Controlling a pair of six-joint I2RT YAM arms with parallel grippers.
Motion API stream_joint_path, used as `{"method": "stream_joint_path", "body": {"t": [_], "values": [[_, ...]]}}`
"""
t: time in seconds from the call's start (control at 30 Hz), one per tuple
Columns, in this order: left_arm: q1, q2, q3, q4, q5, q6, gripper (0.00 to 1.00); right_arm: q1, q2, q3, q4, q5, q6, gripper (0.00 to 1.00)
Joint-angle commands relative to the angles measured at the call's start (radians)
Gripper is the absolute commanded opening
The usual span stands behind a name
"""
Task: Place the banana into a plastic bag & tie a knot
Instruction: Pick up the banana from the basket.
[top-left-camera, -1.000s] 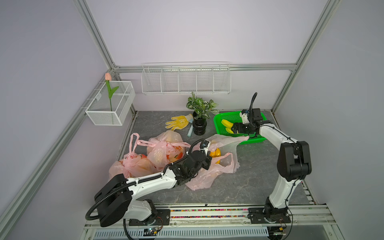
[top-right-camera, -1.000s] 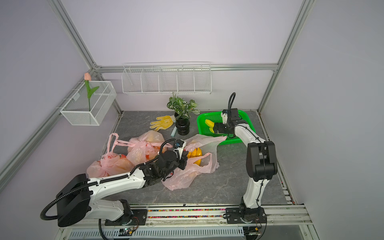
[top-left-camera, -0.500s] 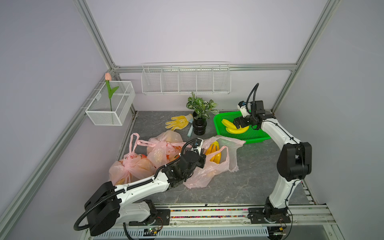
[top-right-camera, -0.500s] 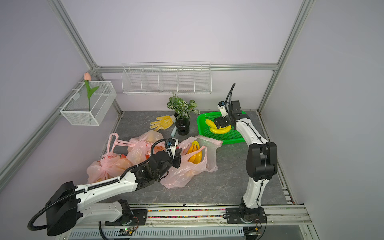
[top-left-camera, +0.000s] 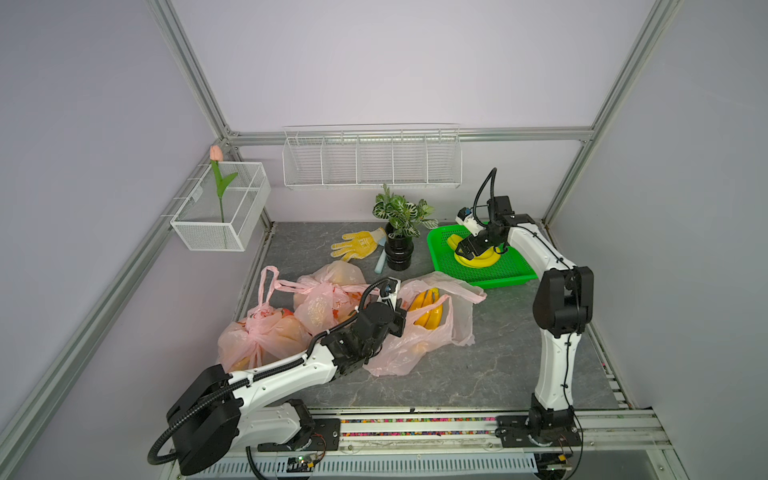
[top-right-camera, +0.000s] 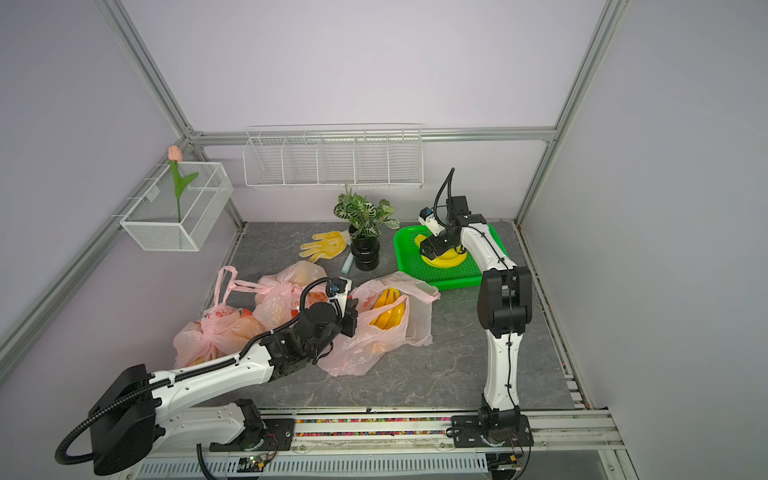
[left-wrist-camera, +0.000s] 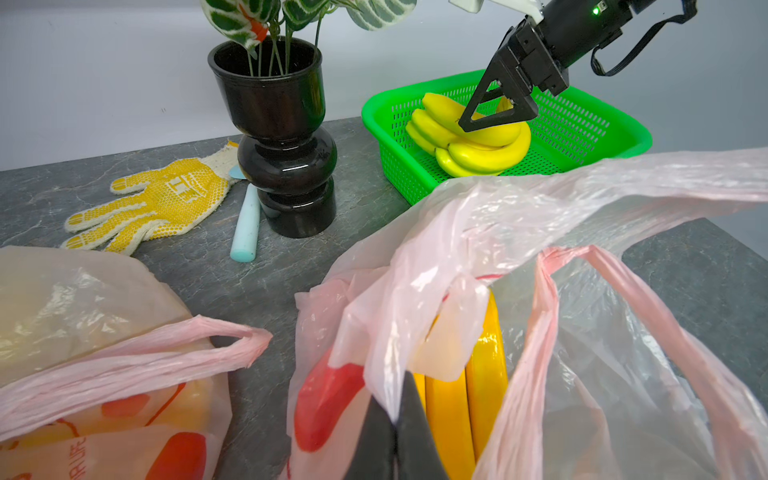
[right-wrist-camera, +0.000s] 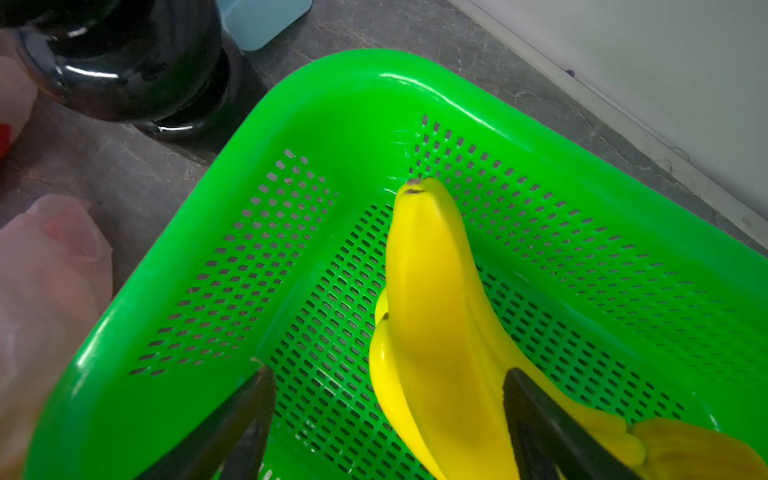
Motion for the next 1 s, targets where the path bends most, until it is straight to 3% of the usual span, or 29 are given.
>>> {"method": "stream_joint_path", "body": {"t": [0.0, 0.23, 0.3, 0.37, 0.53, 0.67, 0.97], "values": [[0.005, -0.006, 0.010, -0.002, 0.013, -0.024, 0.00, 0.006, 0.049, 0.035, -0.063, 0.054, -0.044, 0.82], [0.004, 0.008, 0.015, 0.000, 0.022, -0.027, 0.00, 0.007, 0.072, 0.051, -0.053, 0.081, -0.051, 0.72], [0.004, 0.008, 0.015, 0.001, 0.023, -0.027, 0.00, 0.008, 0.077, 0.053, -0.054, 0.083, -0.052, 0.65], [0.005, 0.009, 0.015, 0.000, 0.024, -0.030, 0.00, 0.008, 0.080, 0.064, -0.067, 0.062, -0.050, 0.49], [0.004, 0.003, 0.016, -0.006, 0.027, -0.032, 0.00, 0.006, 0.039, 0.045, -0.057, 0.022, -0.023, 0.35], [0.005, 0.005, 0.030, -0.011, 0.055, -0.038, 0.00, 0.002, -0.071, -0.040, 0.015, 0.013, 0.028, 0.30], [0.005, 0.056, 0.112, -0.004, 0.198, -0.030, 0.00, 0.000, -0.470, -0.303, 0.264, 0.111, 0.280, 0.33]]}}
